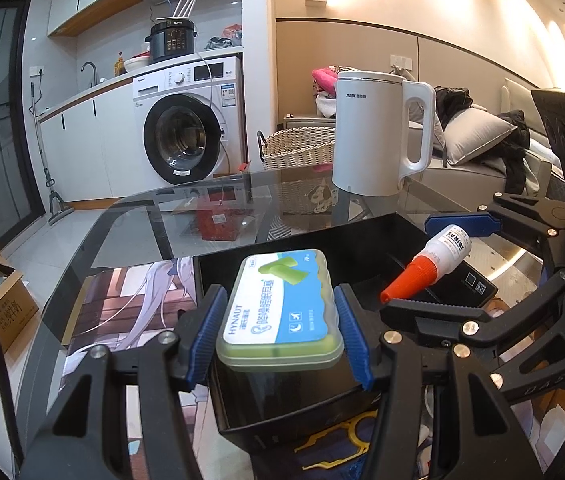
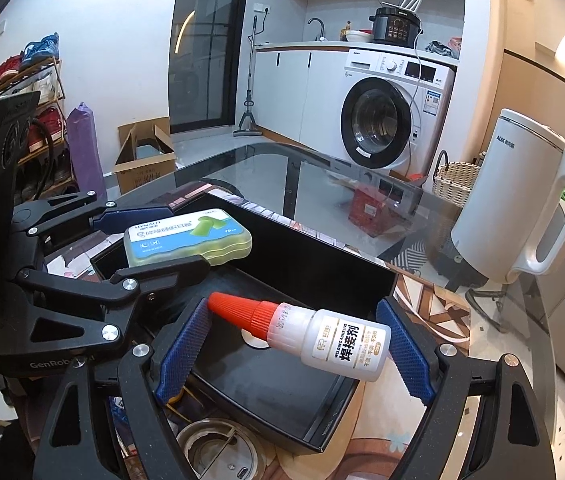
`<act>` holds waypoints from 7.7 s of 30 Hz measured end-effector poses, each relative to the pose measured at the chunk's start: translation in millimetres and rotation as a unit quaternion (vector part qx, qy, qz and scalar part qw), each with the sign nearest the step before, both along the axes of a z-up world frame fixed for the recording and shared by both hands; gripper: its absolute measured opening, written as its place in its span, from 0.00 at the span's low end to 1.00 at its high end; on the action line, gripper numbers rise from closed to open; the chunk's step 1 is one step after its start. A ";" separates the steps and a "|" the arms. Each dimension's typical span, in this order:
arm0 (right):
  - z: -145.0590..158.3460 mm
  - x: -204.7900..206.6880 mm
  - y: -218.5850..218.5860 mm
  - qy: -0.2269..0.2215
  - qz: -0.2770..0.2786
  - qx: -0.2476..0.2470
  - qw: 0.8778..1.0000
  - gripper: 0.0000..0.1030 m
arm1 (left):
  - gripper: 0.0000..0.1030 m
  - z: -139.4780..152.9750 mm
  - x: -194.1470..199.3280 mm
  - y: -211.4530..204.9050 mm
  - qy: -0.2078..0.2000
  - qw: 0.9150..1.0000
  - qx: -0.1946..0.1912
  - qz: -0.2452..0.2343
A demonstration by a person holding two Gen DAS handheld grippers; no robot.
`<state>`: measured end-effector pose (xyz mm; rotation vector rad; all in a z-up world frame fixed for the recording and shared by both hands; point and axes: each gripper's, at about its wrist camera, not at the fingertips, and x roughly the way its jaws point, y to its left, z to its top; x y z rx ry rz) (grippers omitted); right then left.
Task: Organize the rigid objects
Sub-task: 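Lower the green case into the black box and open the left gripper while the right releases the glue, then move the right tool toward the red-handled screwdriver while the left tool approaches the blue correction tape, then close the right gripper on the screwdriver while the left gripper grasps the blue correction tape, then carry the screwdriver with the right tool while the left tool carries the tape over the box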
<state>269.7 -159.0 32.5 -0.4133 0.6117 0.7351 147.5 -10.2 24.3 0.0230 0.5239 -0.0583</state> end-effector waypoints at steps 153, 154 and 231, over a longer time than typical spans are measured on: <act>-32.8 -122.2 -59.7 0.079 -0.089 0.068 0.991 0.46 | 0.97 -43.6 -114.0 -29.3 0.071 0.989 0.005 -0.132; -32.8 -122.0 -59.6 0.079 -0.089 0.067 0.991 0.46 | 0.93 -44.3 -113.8 -29.5 0.071 0.988 0.006 -0.135; 37.2 -70.2 -39.7 -0.025 -0.107 0.099 0.989 0.46 | 0.54 30.9 -28.9 6.7 -0.020 0.999 -0.026 0.025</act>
